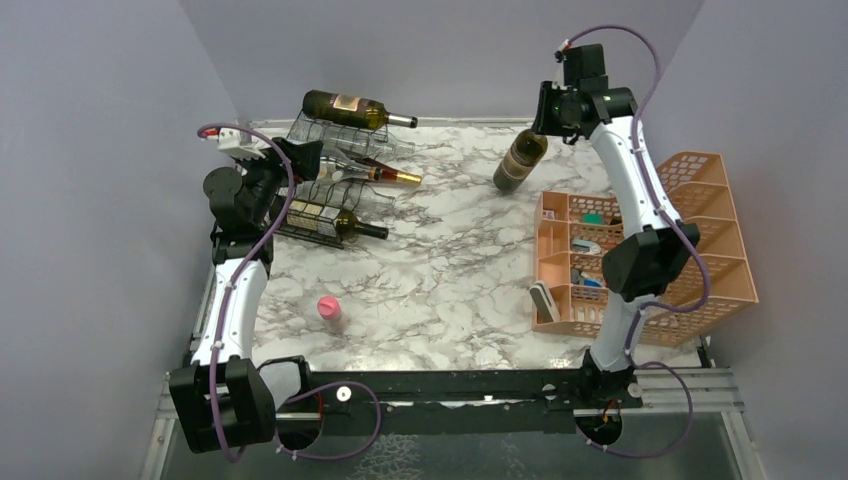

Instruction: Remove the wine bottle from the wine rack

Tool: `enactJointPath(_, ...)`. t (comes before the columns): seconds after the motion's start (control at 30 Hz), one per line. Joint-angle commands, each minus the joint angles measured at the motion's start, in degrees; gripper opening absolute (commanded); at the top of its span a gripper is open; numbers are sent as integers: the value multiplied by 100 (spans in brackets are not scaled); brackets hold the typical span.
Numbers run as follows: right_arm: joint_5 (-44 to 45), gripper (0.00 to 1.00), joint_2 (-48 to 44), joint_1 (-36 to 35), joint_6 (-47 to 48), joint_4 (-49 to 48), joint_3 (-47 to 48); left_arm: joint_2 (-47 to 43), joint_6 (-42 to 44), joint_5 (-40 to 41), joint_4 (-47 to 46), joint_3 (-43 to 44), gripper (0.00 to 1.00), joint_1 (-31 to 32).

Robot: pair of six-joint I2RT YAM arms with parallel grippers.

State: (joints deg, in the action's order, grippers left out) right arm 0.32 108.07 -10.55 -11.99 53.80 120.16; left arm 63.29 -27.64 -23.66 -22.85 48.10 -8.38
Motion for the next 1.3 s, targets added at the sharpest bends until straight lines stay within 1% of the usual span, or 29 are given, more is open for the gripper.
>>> enactJointPath(0.0, 614, 1, 565, -283, 331, -6, 1014, 53, -163, -276, -276, 60, 93, -69)
enactJointPath(0.17, 803, 1, 1096, -551, 604, -1, 1564, 134, -245, -370, -324, 73, 92, -99)
enactJointPath(0.3, 962, 1, 1434, -631, 772, 51, 1957, 140, -281, -398, -347, 68, 91, -107)
enactJointPath(0.5, 958, 1, 1616, -720, 1032, -71, 1976, 139, -345, -452, -393, 62, 91, -136)
enactJointPath(0.57, 926, 3, 1656, -729, 1089, -114, 1972, 140, -357, -462, -412, 56, 91, -138)
enactJointPath(0.67, 902, 10, 1742, -738, 1131, -126, 1997, 132, -347, -442, -422, 34, 91, -142)
enactJointPath(0.77, 877, 21, 1801, -763, 1181, -137, 2005, 123, -346, -442, -430, 33, 91, -137)
enactJointPath(0.9, 936, 31, 1872, -791, 1232, -216, 1992, 123, -352, -445, -444, 24, 91, -138)
enactJointPath(1.0, 986, 36, 1909, -800, 1268, -301, 1990, 131, -364, -438, -449, 16, 91, -138)
enactJointPath(1.2, 963, 51, 2003, -793, 1357, -464, 1994, 147, -374, -447, -457, 9, 91, -150)
enactJointPath(1.27, 953, 54, 2032, -800, 1363, -469, 2000, 157, -384, -448, -461, 12, 91, -147)
